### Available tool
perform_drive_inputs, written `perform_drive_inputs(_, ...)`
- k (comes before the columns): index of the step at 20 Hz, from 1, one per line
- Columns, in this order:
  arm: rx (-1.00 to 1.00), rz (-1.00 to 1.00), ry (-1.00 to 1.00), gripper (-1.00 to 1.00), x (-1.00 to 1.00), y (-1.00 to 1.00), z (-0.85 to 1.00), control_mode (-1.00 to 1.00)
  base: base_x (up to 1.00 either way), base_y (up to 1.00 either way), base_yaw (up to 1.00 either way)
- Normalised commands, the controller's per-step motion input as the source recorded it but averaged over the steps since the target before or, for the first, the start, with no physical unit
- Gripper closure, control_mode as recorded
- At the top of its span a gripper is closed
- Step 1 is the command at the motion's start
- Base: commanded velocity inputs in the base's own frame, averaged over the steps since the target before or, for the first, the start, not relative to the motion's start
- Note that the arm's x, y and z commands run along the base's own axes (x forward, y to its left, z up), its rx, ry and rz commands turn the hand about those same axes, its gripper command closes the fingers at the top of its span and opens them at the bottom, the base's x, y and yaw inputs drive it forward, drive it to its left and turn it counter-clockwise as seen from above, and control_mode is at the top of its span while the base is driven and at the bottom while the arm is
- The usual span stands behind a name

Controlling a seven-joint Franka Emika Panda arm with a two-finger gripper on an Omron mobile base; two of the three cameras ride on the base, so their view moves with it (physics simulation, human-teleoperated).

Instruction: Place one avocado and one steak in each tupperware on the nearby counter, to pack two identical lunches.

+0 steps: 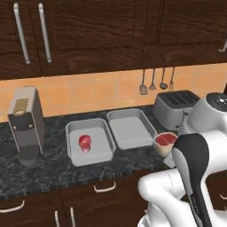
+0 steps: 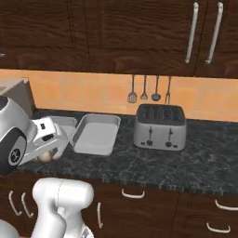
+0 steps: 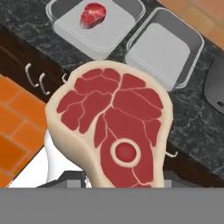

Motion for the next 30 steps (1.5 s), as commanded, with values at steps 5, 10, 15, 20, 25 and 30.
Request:
perform_drive_inputs(5, 0.0, 0.0, 0.0, 1.0, 0.0, 0.0, 0.0, 1.0, 0.76, 0.98, -0.17)
perform_drive_inputs(10, 0.0, -0.19, -0.02, 1.0, 0.64, 0.0, -0.39, -1.0, 0.0, 0.0, 0.0)
perform_drive_inputs(15, 0.17, -0.05, -0.15, 1.0, 0.98, -0.67, -0.44, -1.0, 0.0, 0.0, 0.0)
perform_drive_inputs(20, 0.16, -0.04, -0.32, 1.0, 0.77, -0.34, -0.48, -1.0, 0.0, 0.0, 0.0)
perform_drive_inputs(25, 0.01, -0.02, -0.05, 1.0, 0.48, -0.01, -0.29, -1.0, 0.0, 0.0, 0.0)
perform_drive_inputs(30, 0.0, 0.0, 0.07, 1.0, 0.53, 0.0, -0.31, -1.0, 0.0, 0.0, 0.0)
